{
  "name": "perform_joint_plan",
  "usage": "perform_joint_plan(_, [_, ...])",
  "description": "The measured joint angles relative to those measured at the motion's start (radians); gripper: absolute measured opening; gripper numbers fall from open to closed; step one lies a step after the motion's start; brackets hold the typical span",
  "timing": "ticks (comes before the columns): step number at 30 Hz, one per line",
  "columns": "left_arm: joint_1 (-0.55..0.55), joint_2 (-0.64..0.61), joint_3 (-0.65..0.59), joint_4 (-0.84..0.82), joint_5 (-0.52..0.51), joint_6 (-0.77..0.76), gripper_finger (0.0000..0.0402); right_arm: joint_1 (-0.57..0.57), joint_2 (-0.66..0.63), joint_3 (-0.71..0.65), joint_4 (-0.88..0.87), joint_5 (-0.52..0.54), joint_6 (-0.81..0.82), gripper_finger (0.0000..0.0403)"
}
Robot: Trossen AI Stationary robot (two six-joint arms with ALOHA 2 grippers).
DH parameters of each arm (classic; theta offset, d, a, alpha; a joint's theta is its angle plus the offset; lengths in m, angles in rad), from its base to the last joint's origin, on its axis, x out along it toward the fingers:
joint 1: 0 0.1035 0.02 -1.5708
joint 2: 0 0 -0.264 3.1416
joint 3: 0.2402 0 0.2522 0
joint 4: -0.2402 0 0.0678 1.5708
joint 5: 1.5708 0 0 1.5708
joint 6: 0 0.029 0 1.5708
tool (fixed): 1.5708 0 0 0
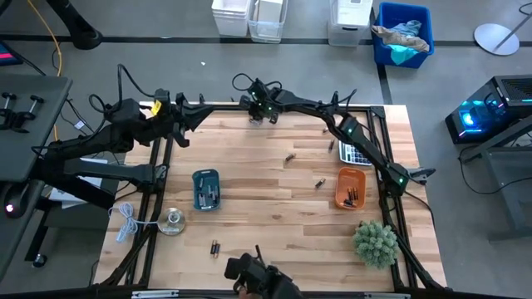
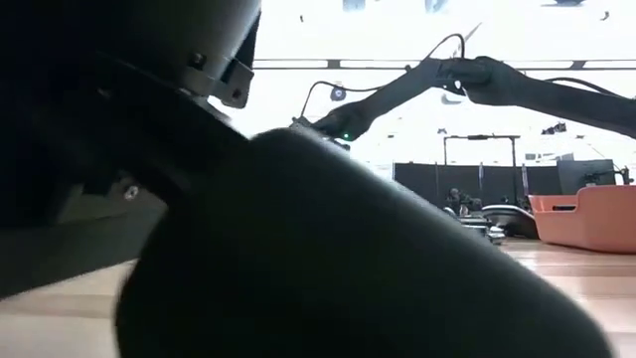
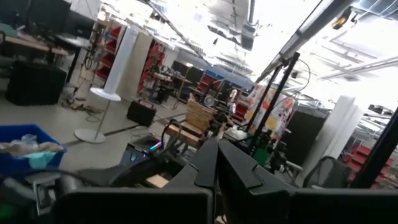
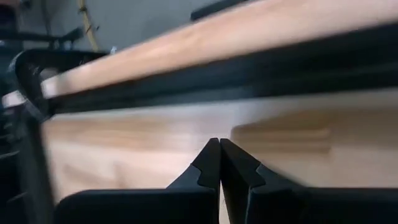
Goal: Sort batteries
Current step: Put the silver battery into the blue bin
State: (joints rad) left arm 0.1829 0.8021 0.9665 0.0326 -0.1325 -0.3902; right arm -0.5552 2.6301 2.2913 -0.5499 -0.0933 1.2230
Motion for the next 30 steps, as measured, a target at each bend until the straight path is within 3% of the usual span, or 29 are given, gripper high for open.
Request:
perform_joint_plan(6, [0.0,0.0,0.0,-0.013,0.0,-0.065,0.0,-0.035,0.0,0.002,-0.013,-0.176,0.076,0.0])
perform_joint_plan(18, [0.0,-0.004,0.0,-0.013,0.136,-0.193,0.0,-0.044,-0.002,0.041,-0.151,-0.132,0.161,0.0])
perform_joint_plan(23, [0.0,-0.01,0.0,-0.008,0.282,-0.338,0.0,-0.053,0.001,0.044,-0.171,-0.166,0.16,0.0])
perform_joint_plan(25, [0.0,-0.012,0.0,-0.004,0.316,-0.321,0.0,-0.061,0.003,0.045,-0.17,-0.191,0.16,0.0])
perform_joint_plan(30, [0.0,0.002,0.0,-0.03,0.291,-0.22,0.0,-0.083,-0.034,0.062,-0.111,-0.206,0.044,0.0])
